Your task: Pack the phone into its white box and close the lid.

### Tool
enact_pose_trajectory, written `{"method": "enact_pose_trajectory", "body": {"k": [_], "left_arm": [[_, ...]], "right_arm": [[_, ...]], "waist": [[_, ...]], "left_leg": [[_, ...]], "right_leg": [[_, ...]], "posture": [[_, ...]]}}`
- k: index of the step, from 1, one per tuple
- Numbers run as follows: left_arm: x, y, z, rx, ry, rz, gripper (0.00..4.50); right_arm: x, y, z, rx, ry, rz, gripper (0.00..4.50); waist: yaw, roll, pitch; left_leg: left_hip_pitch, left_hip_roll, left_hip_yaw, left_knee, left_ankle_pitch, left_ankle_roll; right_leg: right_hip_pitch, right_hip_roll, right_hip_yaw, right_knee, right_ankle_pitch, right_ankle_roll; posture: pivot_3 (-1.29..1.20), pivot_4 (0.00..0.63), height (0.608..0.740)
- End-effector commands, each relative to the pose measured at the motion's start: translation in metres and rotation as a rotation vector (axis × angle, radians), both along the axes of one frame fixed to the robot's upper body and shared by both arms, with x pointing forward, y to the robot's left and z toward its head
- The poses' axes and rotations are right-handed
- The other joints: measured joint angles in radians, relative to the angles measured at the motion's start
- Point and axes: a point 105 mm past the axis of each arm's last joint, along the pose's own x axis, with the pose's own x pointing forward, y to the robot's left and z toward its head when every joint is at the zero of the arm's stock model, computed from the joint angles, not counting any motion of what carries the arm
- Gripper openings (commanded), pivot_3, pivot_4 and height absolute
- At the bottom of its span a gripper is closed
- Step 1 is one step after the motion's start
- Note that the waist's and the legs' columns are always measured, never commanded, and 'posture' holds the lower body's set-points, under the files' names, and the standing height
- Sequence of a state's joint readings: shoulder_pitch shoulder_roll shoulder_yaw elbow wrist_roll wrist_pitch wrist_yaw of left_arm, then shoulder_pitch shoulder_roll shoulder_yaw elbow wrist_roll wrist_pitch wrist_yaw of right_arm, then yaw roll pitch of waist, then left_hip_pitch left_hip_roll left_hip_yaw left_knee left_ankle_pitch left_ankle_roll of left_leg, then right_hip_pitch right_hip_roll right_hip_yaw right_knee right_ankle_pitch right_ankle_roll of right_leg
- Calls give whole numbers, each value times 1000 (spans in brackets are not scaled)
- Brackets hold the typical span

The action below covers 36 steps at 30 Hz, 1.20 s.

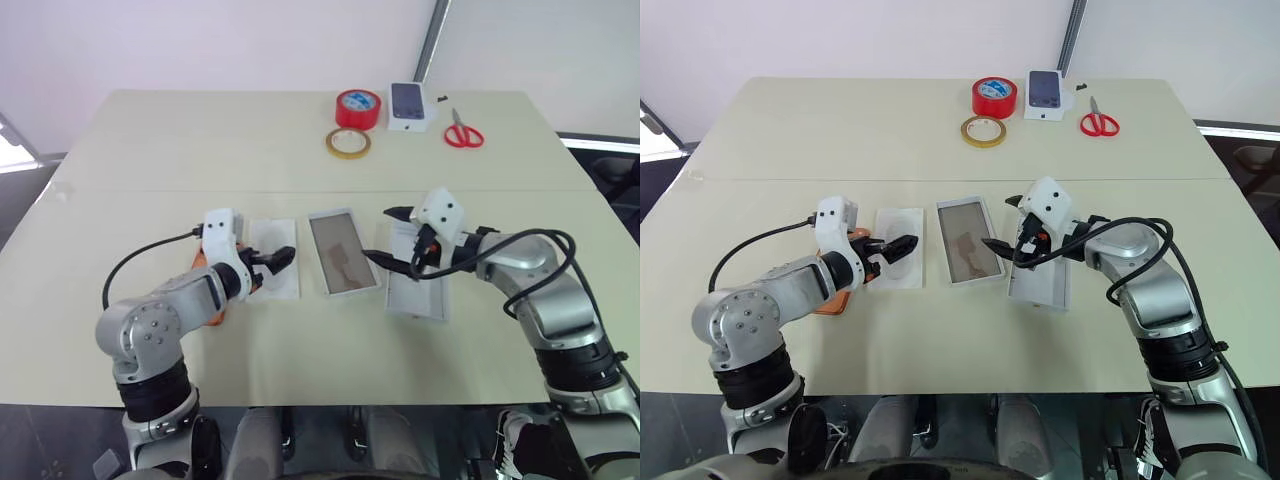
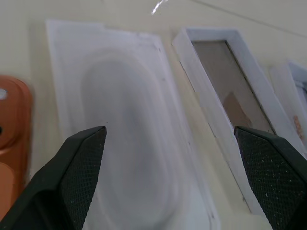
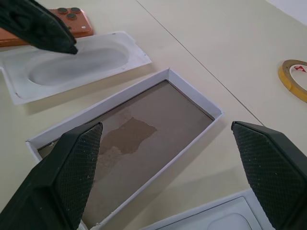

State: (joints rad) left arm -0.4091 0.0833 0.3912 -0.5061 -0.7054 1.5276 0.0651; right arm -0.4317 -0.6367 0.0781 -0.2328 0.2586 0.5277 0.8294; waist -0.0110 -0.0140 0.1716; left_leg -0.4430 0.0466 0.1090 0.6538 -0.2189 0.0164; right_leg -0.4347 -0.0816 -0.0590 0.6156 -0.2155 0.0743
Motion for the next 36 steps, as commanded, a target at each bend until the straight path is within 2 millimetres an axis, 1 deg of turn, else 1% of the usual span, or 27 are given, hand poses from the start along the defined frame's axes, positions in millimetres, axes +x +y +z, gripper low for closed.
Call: {"method": "enact_pose_trajectory", "body": {"k": [1, 4, 8, 12, 17, 20, 23, 27, 31, 36], "left_arm": [[0, 4, 4, 32, 1, 27, 4474], [1, 2, 8, 12, -16, 33, 4474], [2, -2, 20, -44, -56, 30, 4474], [4, 6, 27, -44, -72, 61, 4474], [7, 15, 29, -55, -70, 114, 4474], [7, 17, 25, -41, -52, 126, 4474], [8, 14, 18, -32, -17, 116, 4474], [8, 12, 9, -5, 23, 111, 4474], [8, 5, 2, -13, 58, 81, 4474], [8, -5, -4, -35, 92, 59, 4474]], "right_arm": [[-1, 1, 9, 11, -35, 8, 4500], [0, -1, 8, 10, -34, 6, 4500], [-2, -1, 4, 6, -30, 8, 4500], [-3, 2, 4, 12, -32, 14, 4500], [-4, 3, 2, 10, -29, 25, 4500], [-4, 5, 3, 10, -32, 31, 4500], [-6, 7, 4, 11, -35, 47, 4500], [-17, 13, 8, 14, -20, 115, 4500], [-30, 18, 8, 6, 1, 183, 4500], [-32, 19, 9, 3, -2, 190, 4500]], "waist": [[1, 0, 0], [1, 0, 0], [3, 0, 0], [2, 0, 0], [2, 0, 0], [1, 0, 0], [3, 0, 0], [3, -1, 0], [3, -1, 0], [3, -1, 0]], "left_leg": [[0, 0, 0, 0, 0, 0], [0, 0, 0, 0, 0, 0], [0, 0, -1, 0, 0, 0], [0, 0, -1, 0, 0, 0], [0, 0, -1, 0, 0, 0], [0, 0, -1, 0, 0, 0], [0, 0, -1, 0, 0, 0], [0, 0, -1, 0, 0, 0], [0, 1, -1, 0, 0, 0], [0, 1, -1, 0, 0, 0]], "right_leg": [[0, 0, 0, 0, 0, -1], [0, 0, 0, 0, -1, -1], [0, 0, 0, 0, -1, -1], [1, 0, 0, 0, -1, -1], [0, 0, 0, 0, -1, -1], [1, 0, 0, 0, -1, -1], [1, 0, 0, 0, -1, -1], [1, 0, 0, 0, -1, -1], [1, 0, 0, 0, -1, -1], [1, 0, 0, 0, -1, -1]], "posture": [[0, 150, 740], [0, 150, 740], [0, 150, 740], [0, 150, 740], [0, 150, 740], [0, 150, 740], [0, 150, 740], [0, 150, 740], [0, 150, 740], [0, 150, 740]]}}
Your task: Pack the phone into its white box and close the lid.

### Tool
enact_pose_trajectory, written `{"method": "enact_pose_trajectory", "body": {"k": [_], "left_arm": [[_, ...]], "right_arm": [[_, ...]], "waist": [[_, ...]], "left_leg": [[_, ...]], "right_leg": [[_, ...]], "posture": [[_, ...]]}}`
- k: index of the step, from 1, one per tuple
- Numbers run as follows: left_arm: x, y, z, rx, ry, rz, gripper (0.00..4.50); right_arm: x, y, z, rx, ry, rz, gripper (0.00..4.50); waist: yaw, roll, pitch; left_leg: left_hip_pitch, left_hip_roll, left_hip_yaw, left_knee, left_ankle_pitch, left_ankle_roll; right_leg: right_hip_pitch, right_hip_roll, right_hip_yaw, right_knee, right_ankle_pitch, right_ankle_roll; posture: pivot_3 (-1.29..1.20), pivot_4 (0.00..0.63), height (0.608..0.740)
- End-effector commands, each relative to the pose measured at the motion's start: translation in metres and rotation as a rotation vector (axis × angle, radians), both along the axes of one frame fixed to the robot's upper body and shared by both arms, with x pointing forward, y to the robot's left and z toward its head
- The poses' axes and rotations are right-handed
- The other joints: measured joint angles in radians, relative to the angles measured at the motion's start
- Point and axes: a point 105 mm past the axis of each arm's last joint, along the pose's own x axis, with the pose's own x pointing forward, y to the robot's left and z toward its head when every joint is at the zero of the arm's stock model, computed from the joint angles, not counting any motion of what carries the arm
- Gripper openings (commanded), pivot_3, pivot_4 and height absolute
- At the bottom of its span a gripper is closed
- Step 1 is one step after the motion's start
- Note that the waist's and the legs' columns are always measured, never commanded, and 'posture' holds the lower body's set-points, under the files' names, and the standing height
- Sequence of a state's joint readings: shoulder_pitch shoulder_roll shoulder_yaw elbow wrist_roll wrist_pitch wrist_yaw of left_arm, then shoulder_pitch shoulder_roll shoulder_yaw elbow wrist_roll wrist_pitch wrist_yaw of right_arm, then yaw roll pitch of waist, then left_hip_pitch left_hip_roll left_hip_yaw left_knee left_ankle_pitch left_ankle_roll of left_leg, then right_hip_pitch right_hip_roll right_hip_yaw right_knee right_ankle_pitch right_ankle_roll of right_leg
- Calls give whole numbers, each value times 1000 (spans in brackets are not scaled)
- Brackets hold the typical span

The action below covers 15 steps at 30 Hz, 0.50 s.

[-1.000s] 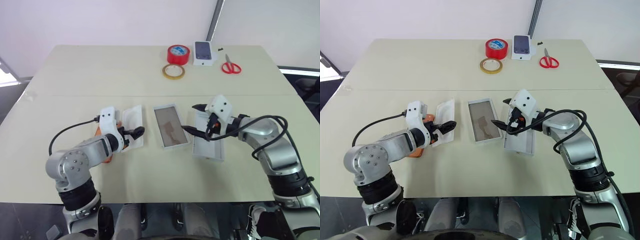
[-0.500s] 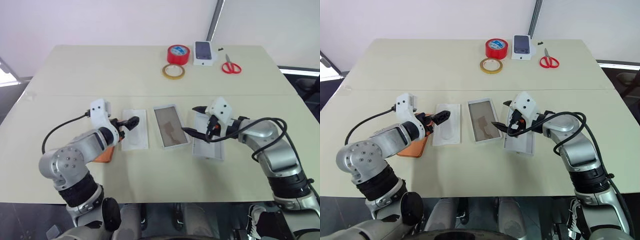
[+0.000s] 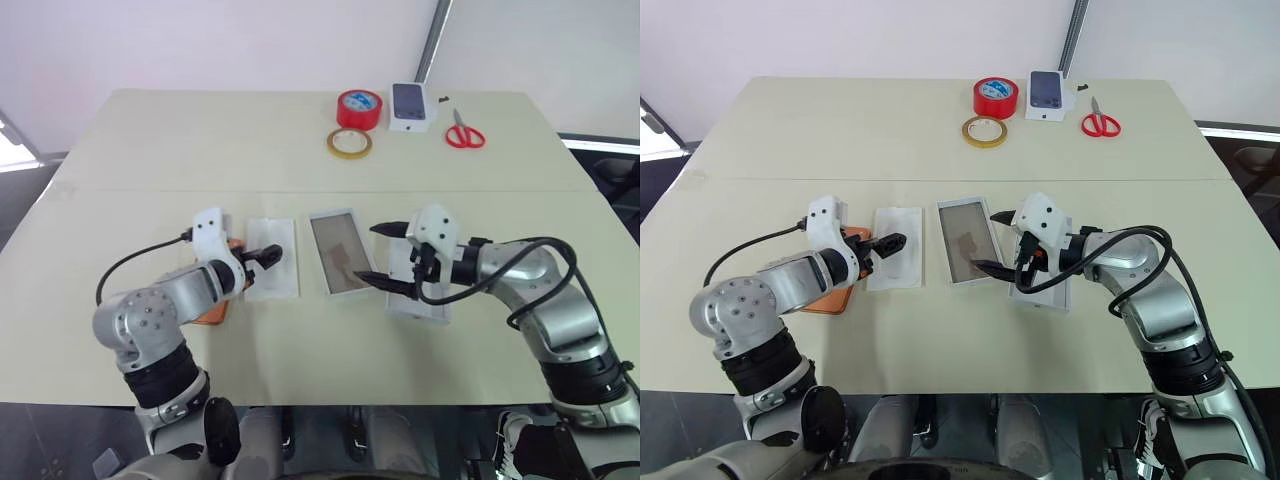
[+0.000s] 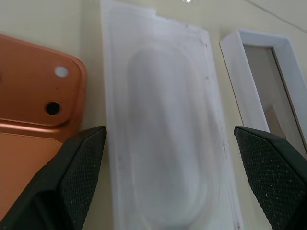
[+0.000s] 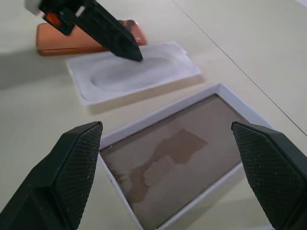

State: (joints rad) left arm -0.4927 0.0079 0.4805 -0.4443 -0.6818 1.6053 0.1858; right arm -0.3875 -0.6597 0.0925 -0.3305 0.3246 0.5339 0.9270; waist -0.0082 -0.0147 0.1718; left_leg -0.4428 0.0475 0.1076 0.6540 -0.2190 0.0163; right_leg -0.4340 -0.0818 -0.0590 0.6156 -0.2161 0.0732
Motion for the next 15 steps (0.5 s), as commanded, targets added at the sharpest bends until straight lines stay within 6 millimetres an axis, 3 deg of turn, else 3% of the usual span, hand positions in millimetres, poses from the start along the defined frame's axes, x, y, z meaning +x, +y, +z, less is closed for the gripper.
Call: {"method": "enact_pose_trajectory", "body": {"k": [1, 6, 9, 15], "left_arm": [[-1, -11, 1, -23, 5, -34, 4474], [0, -8, -6, -54, 46, 21, 4474], [0, 3, -13, -42, 78, 82, 3196], [3, 14, -10, -27, 72, 121, 47]], "right_arm": [[-4, 3, 9, 0, -39, 20, 4500], [-7, 6, 9, -9, -41, 40, 4500], [-8, 9, 8, -19, -41, 55, 4500], [-19, 14, -8, -146, -22, 138, 4500]], "waist": [[2, 0, 0], [10, 0, 0], [19, 0, 0], [21, 0, 0]], "left_leg": [[0, 0, 0, 0, 0, 0], [0, 0, 0, 0, 0, 0], [0, 0, 0, 1, 0, 0], [0, 0, 0, 1, 0, 0]], "right_leg": [[0, 0, 0, 0, 0, 0], [1, 0, 0, 0, 0, 0], [1, 0, 0, 0, 0, 0], [1, 0, 0, 0, 0, 0]], "posture": [[0, 150, 740], [0, 150, 740], [0, 150, 740], [0, 150, 740]]}}
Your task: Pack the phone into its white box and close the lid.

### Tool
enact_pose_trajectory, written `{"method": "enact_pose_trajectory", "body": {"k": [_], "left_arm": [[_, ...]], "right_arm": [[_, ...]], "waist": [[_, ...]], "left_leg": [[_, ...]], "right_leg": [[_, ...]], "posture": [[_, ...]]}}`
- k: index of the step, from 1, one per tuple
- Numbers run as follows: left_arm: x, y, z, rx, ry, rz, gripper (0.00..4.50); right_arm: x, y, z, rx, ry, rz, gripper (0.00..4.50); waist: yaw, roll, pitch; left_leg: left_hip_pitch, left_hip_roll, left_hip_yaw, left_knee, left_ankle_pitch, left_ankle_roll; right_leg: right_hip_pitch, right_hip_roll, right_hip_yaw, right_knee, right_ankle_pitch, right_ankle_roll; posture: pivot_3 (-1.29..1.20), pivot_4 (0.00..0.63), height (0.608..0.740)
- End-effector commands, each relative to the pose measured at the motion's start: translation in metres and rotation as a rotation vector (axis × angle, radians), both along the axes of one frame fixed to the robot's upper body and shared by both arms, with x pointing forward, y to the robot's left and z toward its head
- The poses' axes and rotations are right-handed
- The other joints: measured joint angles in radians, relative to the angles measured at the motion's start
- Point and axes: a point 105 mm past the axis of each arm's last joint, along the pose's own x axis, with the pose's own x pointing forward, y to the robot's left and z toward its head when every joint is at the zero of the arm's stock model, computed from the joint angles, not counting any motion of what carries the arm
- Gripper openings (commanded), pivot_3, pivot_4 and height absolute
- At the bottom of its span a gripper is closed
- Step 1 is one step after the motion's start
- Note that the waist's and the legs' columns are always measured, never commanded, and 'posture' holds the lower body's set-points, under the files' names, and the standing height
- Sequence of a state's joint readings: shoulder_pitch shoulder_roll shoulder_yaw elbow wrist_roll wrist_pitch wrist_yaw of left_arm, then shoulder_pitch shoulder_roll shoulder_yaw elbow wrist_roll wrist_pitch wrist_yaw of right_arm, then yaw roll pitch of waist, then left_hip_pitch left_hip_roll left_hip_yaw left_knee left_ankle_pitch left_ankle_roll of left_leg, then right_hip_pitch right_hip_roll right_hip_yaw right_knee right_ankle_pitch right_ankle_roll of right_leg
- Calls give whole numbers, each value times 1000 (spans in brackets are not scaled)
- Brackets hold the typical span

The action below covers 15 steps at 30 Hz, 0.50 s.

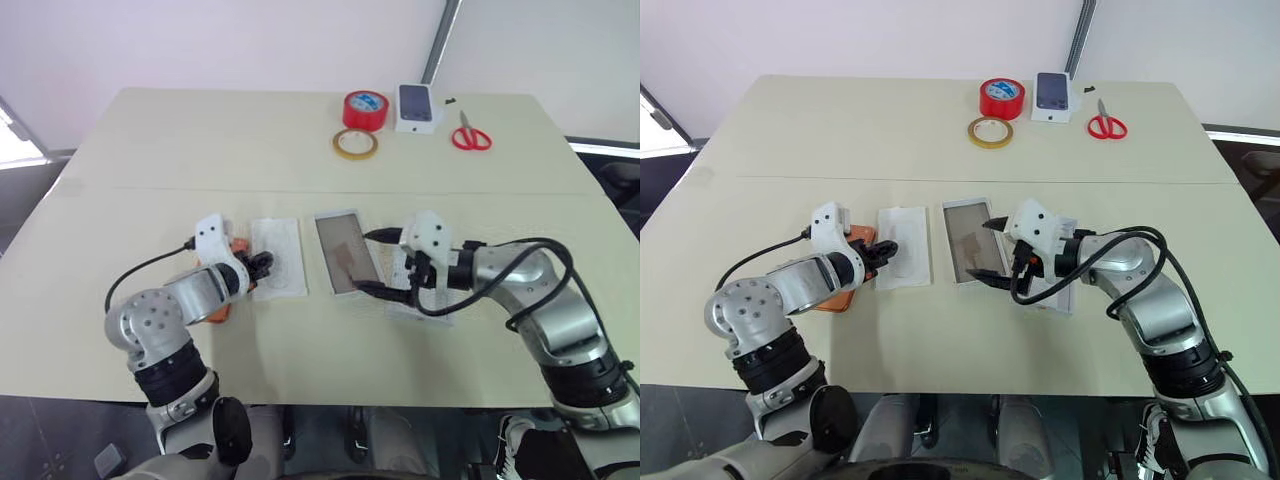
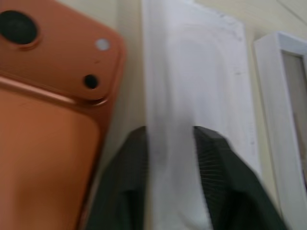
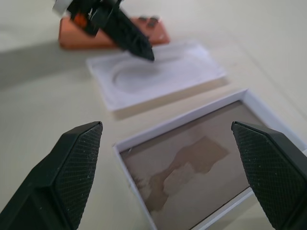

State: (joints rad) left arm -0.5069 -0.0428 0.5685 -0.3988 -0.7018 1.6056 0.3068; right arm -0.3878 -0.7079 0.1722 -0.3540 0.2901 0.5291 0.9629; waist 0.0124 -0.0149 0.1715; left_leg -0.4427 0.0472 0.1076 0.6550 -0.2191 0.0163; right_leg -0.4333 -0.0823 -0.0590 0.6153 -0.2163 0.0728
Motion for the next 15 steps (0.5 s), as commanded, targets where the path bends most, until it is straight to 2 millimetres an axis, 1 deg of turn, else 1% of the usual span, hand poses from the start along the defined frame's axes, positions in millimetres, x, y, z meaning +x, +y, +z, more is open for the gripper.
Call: {"method": "enact_pose_trajectory", "body": {"k": [1, 5, 9, 12, 15], "left_arm": [[2, 3, 4, 10, -5, 9, 47], [4, 4, 7, 7, -17, 8, 47], [8, 8, 21, -37, -74, 15, 47], [13, 13, 33, -107, -114, 43, 47], [17, 19, 49, -141, -174, 58, 0]], "right_arm": [[-11, 8, 3, -54, -31, 82, 4500], [-15, 12, -6, -133, -2, 124, 4500], [-6, 18, -18, -208, 28, 123, 4500], [4, 20, -27, -251, 42, 95, 4500], [13, 19, -38, -308, 50, 80, 3667]], "waist": [[0, 0, 0], [0, 0, 0], [-2, -1, 0], [0, -1, 0], [1, -2, 0]], "left_leg": [[0, 0, 0, 0, 0, 0], [0, 0, 0, 0, 0, 0], [0, 0, 0, 0, 0, 0], [0, 0, 0, 1, 0, 0], [-1, 0, 0, 1, 0, 0]], "right_leg": [[0, 0, 0, 0, 0, 0], [0, 0, 0, 0, 0, 0], [0, 0, 0, 0, 0, 0], [0, 0, -1, 0, 0, 0], [0, 0, -1, 0, 0, 0]], "posture": [[0, 150, 740], [0, 150, 740], [0, 150, 740], [0, 150, 740], [0, 150, 740]]}}
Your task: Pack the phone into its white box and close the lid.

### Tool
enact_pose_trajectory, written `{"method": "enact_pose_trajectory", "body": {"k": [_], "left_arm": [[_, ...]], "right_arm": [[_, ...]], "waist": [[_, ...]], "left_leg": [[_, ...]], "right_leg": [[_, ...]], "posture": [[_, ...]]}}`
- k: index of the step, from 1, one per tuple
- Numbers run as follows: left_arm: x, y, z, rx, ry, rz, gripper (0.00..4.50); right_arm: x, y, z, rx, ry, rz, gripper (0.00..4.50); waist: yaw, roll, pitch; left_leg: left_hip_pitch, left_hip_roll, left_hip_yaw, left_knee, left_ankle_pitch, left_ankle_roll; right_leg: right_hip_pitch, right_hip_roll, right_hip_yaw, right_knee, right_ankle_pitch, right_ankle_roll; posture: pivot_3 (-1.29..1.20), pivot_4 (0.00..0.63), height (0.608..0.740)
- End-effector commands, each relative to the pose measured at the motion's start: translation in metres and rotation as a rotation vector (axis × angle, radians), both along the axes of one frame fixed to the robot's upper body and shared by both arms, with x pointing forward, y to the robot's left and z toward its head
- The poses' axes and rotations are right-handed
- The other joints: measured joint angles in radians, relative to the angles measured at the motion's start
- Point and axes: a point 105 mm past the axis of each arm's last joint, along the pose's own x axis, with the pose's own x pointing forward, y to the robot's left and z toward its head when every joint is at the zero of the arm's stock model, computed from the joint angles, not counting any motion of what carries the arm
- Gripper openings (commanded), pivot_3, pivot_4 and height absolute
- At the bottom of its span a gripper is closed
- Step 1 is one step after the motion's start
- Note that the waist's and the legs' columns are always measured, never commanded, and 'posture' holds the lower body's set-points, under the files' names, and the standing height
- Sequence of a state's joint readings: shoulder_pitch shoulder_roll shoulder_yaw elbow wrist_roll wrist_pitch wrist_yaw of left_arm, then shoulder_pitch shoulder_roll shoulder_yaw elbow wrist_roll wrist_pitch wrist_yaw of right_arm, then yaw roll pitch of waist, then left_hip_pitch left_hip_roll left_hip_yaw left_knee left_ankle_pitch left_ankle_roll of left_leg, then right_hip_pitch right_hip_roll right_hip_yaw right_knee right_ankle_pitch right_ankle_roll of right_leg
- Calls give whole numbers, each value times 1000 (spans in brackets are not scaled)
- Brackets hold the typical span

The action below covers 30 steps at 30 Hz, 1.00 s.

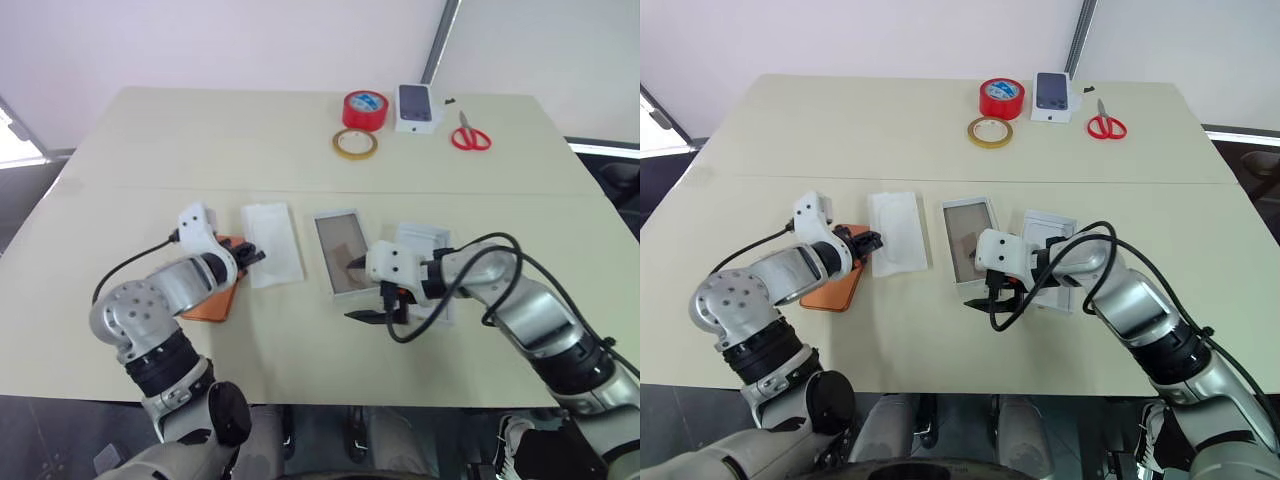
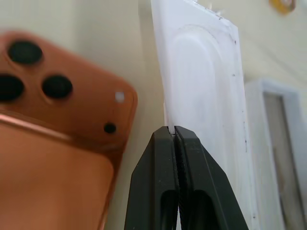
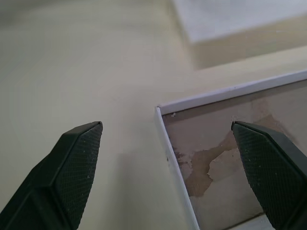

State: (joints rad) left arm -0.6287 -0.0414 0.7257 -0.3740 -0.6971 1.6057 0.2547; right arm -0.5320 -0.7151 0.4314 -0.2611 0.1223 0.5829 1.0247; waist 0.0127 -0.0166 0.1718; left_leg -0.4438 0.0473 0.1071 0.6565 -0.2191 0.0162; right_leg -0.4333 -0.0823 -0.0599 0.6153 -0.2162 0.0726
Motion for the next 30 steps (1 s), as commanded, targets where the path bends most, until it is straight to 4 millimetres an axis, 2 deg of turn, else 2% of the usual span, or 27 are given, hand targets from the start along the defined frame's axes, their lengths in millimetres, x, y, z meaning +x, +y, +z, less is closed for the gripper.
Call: {"method": "enact_pose_trajectory", "body": {"k": [1, 7, 8, 16, 21, 24, 25, 27, 30], "left_arm": [[3, 5, 21, -22, -83, 5, 0], [3, 12, 30, -8, -120, 12, 0], [2, 12, 31, -11, -126, 12, 0], [3, 4, 41, -45, -170, -21, 0], [4, -2, 40, -26, -163, -57, 0], [4, -5, 39, -24, -159, -69, 0], [4, -5, 39, -24, -159, -73, 0], [4, -7, 38, -24, -158, -82, 0], [3, -11, 37, -21, -154, -99, 0]], "right_arm": [[7, 0, -4, -52, -21, 1, 3237], [3, 6, -8, -76, -21, 40, 39], [2, 9, -7, -74, -22, 46, 13], [-9, 40, 1, -23, -43, 105, 13], [5, 62, -1, 4, -79, 25, 13], [4, 67, 3, 25, -83, 26, 13], [2, 67, 6, 36, -72, 30, 596], [-1, 64, 15, 61, -64, 39, 1337], [1, 53, 34, 109, -78, 11, 2957]], "waist": [[0, 0, 0], [-1, 0, 0], [-1, 0, 0], [-2, -1, 0], [-3, -1, 0], [-1, -1, 0], [0, -1, 0], [0, -1, 0], [-1, -1, 0]], "left_leg": [[0, 0, 0, 0, 0, 0], [0, 0, 0, 1, 0, 0], [0, 0, 0, 1, 0, 0], [0, 0, 0, 1, 0, 0], [0, 0, 0, 1, 0, 0], [0, 0, 0, 1, 0, 0], [0, 0, 0, 1, 0, 0], [0, 0, 0, 1, 0, 0], [0, 0, 0, 1, 0, 0]], "right_leg": [[0, 0, 0, 0, 0, 0], [0, 0, 0, 0, 0, 0], [0, 0, 0, 0, 0, 0], [0, 0, 0, 1, 0, 0], [0, 0, 0, 1, 0, 0], [-1, 0, 0, 2, 0, 0], [0, 0, 0, 2, 0, 0], [0, -1, 0, 2, 0, 0], [0, -1, 0, 2, 0, 0]], "posture": [[0, 150, 740], [0, 150, 740], [0, 150, 740], [0, 150, 740], [0, 150, 740], [0, 150, 740], [0, 150, 740], [0, 150, 740], [0, 150, 740]]}}
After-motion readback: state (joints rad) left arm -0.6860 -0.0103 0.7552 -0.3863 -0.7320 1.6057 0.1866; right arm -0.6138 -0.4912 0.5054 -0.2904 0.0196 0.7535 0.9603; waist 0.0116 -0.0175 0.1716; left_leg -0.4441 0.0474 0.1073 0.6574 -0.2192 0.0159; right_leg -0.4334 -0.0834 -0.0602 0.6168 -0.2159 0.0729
